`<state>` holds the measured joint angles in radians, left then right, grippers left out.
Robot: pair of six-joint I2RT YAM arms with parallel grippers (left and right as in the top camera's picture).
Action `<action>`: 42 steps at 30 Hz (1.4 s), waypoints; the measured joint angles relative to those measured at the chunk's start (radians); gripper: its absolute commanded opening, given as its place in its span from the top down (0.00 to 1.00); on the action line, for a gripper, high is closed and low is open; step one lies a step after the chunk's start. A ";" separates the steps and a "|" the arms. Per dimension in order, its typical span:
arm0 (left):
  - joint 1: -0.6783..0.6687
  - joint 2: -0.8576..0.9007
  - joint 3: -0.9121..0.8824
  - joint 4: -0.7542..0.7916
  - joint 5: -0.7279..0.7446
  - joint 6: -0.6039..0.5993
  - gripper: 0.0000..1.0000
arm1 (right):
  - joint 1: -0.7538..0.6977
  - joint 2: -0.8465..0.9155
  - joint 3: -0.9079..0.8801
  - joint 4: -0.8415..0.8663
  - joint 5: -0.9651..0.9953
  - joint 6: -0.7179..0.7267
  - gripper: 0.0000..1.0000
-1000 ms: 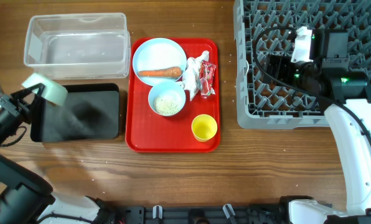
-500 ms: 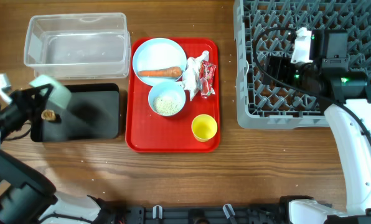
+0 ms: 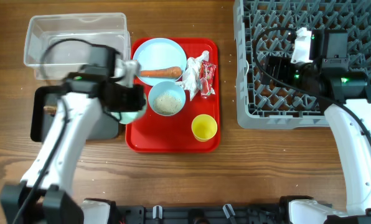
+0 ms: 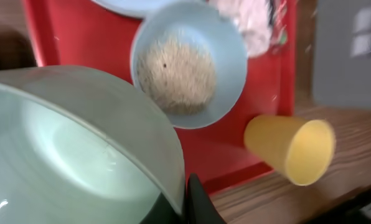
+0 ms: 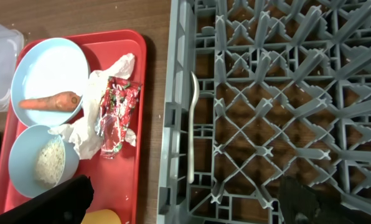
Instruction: Sort waste into correct bins and load items into the dishwasher rack
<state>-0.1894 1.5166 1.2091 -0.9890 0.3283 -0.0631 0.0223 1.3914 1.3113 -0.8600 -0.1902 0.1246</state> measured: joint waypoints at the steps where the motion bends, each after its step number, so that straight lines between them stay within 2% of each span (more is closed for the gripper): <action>1: -0.035 0.027 0.000 -0.002 -0.021 -0.004 0.96 | 0.000 0.000 0.000 0.000 0.000 0.000 0.02; 3: -0.120 0.092 0.000 -0.016 -0.067 -0.011 0.96 | 0.000 0.000 0.000 -0.001 0.000 0.000 0.02; 9: -0.242 0.190 0.000 -0.032 -0.130 -0.019 0.96 | 0.000 0.000 0.000 -0.009 0.000 0.000 0.02; 12: -0.293 0.224 0.000 -0.055 -0.149 -0.022 0.89 | 0.000 0.000 0.000 -0.015 0.000 0.000 0.02; 13: -0.311 0.232 0.000 -0.065 -0.156 -0.023 0.80 | 0.000 0.000 0.000 -0.015 0.000 0.000 0.02; 16: -0.349 0.235 0.000 -0.090 -0.187 -0.027 0.44 | 0.000 0.000 0.000 -0.015 0.000 0.000 0.02; 18: -0.359 0.235 0.000 -0.100 -0.204 -0.029 0.34 | 0.000 0.000 0.000 -0.015 0.000 0.000 0.02; 20: -0.360 0.235 0.000 -0.102 -0.216 -0.027 0.30 | 0.000 0.000 0.000 -0.016 0.000 0.000 0.02; 23: -0.360 0.235 0.013 -0.101 -0.254 -0.031 0.07 | 0.000 0.000 0.000 -0.016 0.000 0.000 0.01; 24: -0.360 0.239 0.045 -0.109 -0.282 -0.031 0.04 | 0.000 0.000 0.000 -0.016 0.000 0.000 0.01; 27: -0.359 0.240 0.184 -0.040 -0.367 -0.007 0.06 | 0.000 0.000 0.000 -0.016 0.000 0.000 0.01; 28: -0.360 0.240 0.208 0.051 -0.381 0.016 0.08 | 0.000 0.000 0.000 -0.016 0.000 0.000 0.01; 31: -0.360 0.248 0.236 0.180 -0.376 0.109 0.15 | 0.000 0.000 0.000 -0.016 0.000 0.000 0.01; 33: -0.360 0.292 0.238 0.199 -0.351 0.171 0.19 | 0.000 0.000 0.000 -0.018 0.000 0.000 0.01; 37: -0.360 0.424 0.237 0.198 -0.322 0.228 0.31 | 0.000 0.000 0.000 -0.019 0.000 0.000 0.01; 42: -0.361 0.462 0.237 0.197 -0.269 0.253 0.56 | 0.000 0.000 0.000 -0.019 0.000 0.000 0.01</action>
<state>-0.5503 1.9785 1.4464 -0.7918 0.0589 0.1898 0.0223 1.3914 1.3113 -0.8787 -0.1898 0.1246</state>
